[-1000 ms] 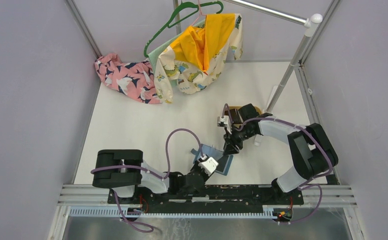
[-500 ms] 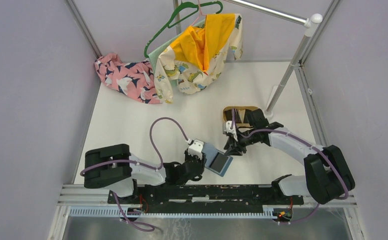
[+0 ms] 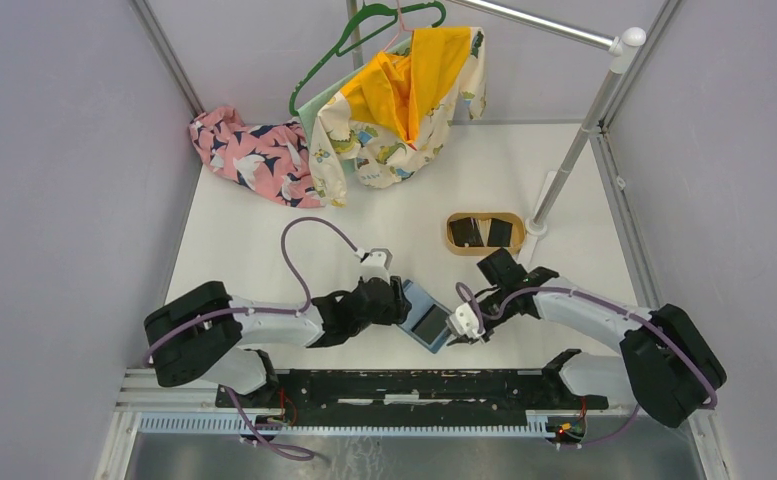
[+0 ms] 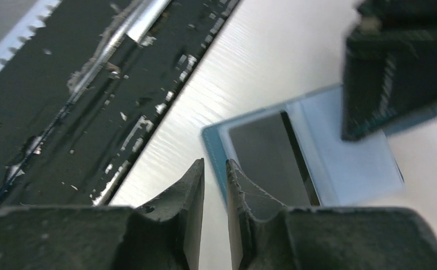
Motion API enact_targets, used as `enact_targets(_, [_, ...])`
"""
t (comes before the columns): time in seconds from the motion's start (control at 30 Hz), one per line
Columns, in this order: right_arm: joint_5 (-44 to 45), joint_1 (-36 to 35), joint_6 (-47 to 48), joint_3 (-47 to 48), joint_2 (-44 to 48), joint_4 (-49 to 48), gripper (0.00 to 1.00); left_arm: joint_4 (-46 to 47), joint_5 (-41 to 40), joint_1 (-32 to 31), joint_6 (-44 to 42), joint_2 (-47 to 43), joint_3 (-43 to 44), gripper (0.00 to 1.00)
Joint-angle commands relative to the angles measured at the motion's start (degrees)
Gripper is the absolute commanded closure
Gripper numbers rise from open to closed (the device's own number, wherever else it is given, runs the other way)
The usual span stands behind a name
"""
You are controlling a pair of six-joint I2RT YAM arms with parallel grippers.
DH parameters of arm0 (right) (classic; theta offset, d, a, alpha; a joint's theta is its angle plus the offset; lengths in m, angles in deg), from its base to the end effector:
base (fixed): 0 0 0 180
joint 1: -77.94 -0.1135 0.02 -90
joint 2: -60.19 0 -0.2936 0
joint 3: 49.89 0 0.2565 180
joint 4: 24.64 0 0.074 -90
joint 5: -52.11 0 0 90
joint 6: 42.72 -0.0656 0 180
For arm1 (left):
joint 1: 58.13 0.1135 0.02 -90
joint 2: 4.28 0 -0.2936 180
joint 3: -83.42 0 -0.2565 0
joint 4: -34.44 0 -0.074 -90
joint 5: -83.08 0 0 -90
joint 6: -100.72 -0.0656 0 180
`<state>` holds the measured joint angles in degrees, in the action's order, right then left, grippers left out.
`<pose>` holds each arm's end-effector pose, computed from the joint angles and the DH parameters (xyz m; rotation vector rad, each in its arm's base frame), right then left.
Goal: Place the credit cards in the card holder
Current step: Open the card holder at the center of the board.
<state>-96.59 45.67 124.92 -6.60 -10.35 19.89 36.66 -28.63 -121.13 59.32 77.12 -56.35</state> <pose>0.1257 0.1456 0.1702 -1.9749 1.1353 1.0368 0.1461 -0.2332 0.1501 0.0781 2.2729 -0.6503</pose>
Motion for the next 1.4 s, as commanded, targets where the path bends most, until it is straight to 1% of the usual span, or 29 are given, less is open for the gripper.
enact_targets(0.0, [0.33, -7.54, 3.82, 0.88, -0.35, -0.76, 0.76, -12.12, 6.72, 3.31, -6.19, -0.1, 5.02, 0.47])
enact_targets(0.07, [4.26, -12.0, -4.87, 0.74, -0.22, -7.11, 0.79, -15.01, 7.1, 4.36, -7.18, -0.11, 6.19, 0.48])
enact_targets(0.13, [9.2, -15.35, -12.97, 0.93, -0.72, -12.44, 0.79, -17.15, 7.72, 5.3, -7.62, 0.0, 6.79, 0.49])
enact_targets(0.17, [11.36, -16.82, -16.62, 1.44, -1.34, -14.29, 0.79, -17.99, 7.91, 5.72, -7.64, 0.25, 6.92, 0.49])
enact_targets(0.27, [17.99, -21.52, -23.55, 3.74, -3.63, -16.69, 0.79, -19.52, 8.48, 6.3, -7.73, 1.41, 7.51, 0.51])
enact_targets(0.4, [26.26, -26.57, -28.05, 6.32, -8.05, -17.09, 0.79, -19.37, 9.66, 6.4, -7.64, 2.79, 7.89, 0.52])
enact_targets(0.5, [29.9, -27.33, -29.07, 7.92, -10.19, -15.98, 0.79, -18.7, 10.83, 6.51, -7.22, 3.97, 8.13, 0.57])
enact_targets(0.63, [33.26, -27.19, -28.7, 7.76, -10.27, -15.23, 0.78, -16.76, 12.65, 6.44, -4.66, 4.57, 6.95, 0.64])
enact_targets(0.7, [34.41, -26.35, -27.99, 8.01, -10.55, -14.24, 0.78, -16.03, 13.48, 6.49, -2.69, 4.36, 5.79, 0.67])
enact_targets(0.8, [34.53, -23.45, -26.97, 8.52, -10.59, -12.26, 0.77, -12.94, 14.13, 6.46, 0.48, 3.61, 3.49, 0.67])
enact_targets(0.93, [35.29, -18.06, -26.25, 8.32, -8.71, -11.38, 0.77, -7.07, 15.66, 6.43, 5.06, 2.03, -0.9, 0.67])
enact_targets(1.03, [34.51, -13.45, -25.52, 8.03, -6.99, -11.02, 0.77, -2.07, 17.03, 6.44, 7.26, 1.93, -2.46, 0.67])
enact_targets(1.13, [27.63, -9.2, -22.5, 8.54, -5.52, -7.33, 0.73, 0.72, 17.96, 6.41, 7.71, 2.55, -2.36, 0.67])
enact_targets(1.2, [21.93, -7.04, -17.53, 9.28, -4.19, -2.62, 0.7, 0.43, 17.07, 6.46, 7.24, 1.51, -2.44, 0.68])
enact_targets(1.3, [16.93, -2.38, -14.2, 9.62, -1.37, 0.0, 0.65, -4.3, 13.36, 6.41, 4.67, -3.11, -2.31, 0.67])
enact_targets(1.37, [14.45, 1.96, -14.17, 9.7, -0.06, 0.11, 0.64, -8.66, 10.13, 6.45, 2.47, -7.76, -2.22, 0.65])
